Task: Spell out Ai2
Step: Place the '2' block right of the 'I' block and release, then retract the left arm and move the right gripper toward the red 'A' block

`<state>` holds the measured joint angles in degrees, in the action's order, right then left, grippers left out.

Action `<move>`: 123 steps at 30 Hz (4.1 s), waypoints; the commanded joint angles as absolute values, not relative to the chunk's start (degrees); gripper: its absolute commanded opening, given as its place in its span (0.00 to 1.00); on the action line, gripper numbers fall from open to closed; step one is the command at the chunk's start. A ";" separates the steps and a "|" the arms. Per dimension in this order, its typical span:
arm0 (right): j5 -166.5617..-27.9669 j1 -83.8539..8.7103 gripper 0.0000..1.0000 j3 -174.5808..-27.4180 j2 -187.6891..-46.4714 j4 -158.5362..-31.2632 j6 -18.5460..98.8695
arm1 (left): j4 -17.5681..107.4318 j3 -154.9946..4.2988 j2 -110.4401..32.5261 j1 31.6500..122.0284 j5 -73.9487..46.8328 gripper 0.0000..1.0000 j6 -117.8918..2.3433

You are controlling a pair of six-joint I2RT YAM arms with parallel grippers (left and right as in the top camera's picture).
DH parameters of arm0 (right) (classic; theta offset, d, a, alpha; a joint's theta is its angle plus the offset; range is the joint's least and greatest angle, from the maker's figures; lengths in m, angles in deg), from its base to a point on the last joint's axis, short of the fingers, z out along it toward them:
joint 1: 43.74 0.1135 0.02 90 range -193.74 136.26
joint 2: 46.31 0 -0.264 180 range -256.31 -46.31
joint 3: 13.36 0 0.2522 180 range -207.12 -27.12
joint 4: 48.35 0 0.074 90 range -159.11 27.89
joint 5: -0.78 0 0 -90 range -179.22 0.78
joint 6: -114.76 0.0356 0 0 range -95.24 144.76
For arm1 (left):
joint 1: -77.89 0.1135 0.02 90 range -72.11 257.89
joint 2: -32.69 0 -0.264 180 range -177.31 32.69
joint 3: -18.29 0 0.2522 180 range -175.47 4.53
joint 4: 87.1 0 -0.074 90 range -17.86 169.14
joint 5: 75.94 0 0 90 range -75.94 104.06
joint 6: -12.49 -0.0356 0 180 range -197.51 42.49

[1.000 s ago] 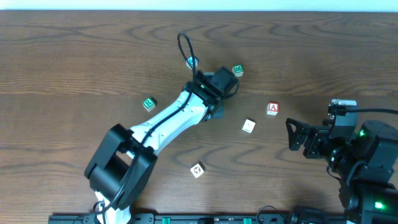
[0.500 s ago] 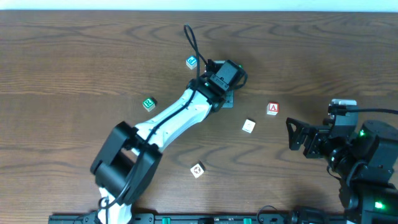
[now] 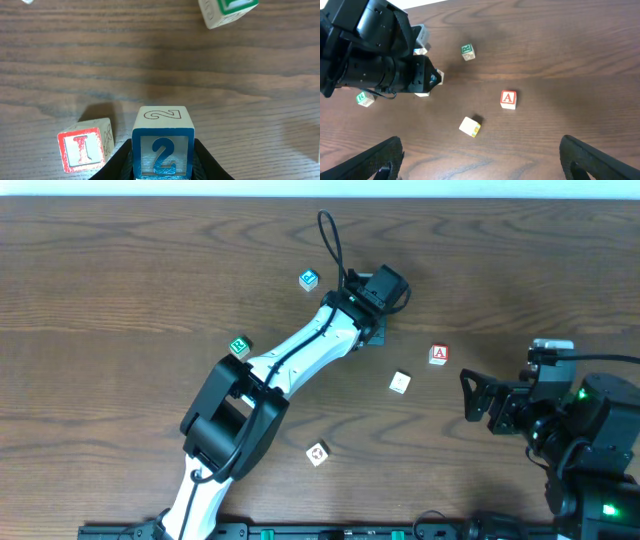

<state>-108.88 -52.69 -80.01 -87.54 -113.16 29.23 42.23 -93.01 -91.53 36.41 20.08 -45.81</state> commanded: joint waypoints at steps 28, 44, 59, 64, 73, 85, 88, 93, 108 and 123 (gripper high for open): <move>-109.17 -53.19 0.99 -81.03 -87.45 -113.34 29.89 | 39.98 -94.01 -96.06 37.46 20.39 0.27 -42.75; -109.17 -53.19 0.99 -81.03 -87.45 -113.34 30.09 | 39.65 -94.01 -96.04 37.40 17.87 0.36 -42.77; -109.65 -53.19 0.99 -81.01 -89.01 -114.73 31.07 | 29.18 -94.01 -95.45 37.31 11.01 0.34 -42.64; -109.54 -53.19 0.99 -81.01 -95.19 -115.02 31.53 | 26.45 -94.01 -91.32 36.81 11.18 0.27 -42.84; -111.79 -52.05 0.99 -81.03 -117.09 -106.52 31.55 | 16.57 -94.01 -70.55 46.27 19.14 0.27 -42.16; -93.78 -42.04 0.99 -90.19 -142.03 -106.19 35.62 | 9.88 -93.34 -52.83 69.48 20.69 0.32 -49.30; -90.87 -42.02 0.97 -91.70 -145.18 -105.69 35.64 | 9.25 -93.25 -52.54 70.47 20.69 0.34 -50.68; -91.20 -41.67 0.87 -91.90 -149.00 -103.74 35.68 | 9.51 -92.83 -53.00 70.47 20.67 0.36 -50.70; -89.01 -36.71 0.53 -91.90 -151.45 -97.66 37.19 | 10.78 -92.57 -53.24 70.47 23.25 0.41 -50.77; -87.05 -36.51 0.28 -91.90 -151.45 -99.17 37.17 | 10.82 -92.57 -53.24 70.47 23.25 0.42 -50.77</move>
<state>-88.05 -37.12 -90.89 -150.93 -98.93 36.93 10.85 -93.25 -52.80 70.29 22.03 -50.38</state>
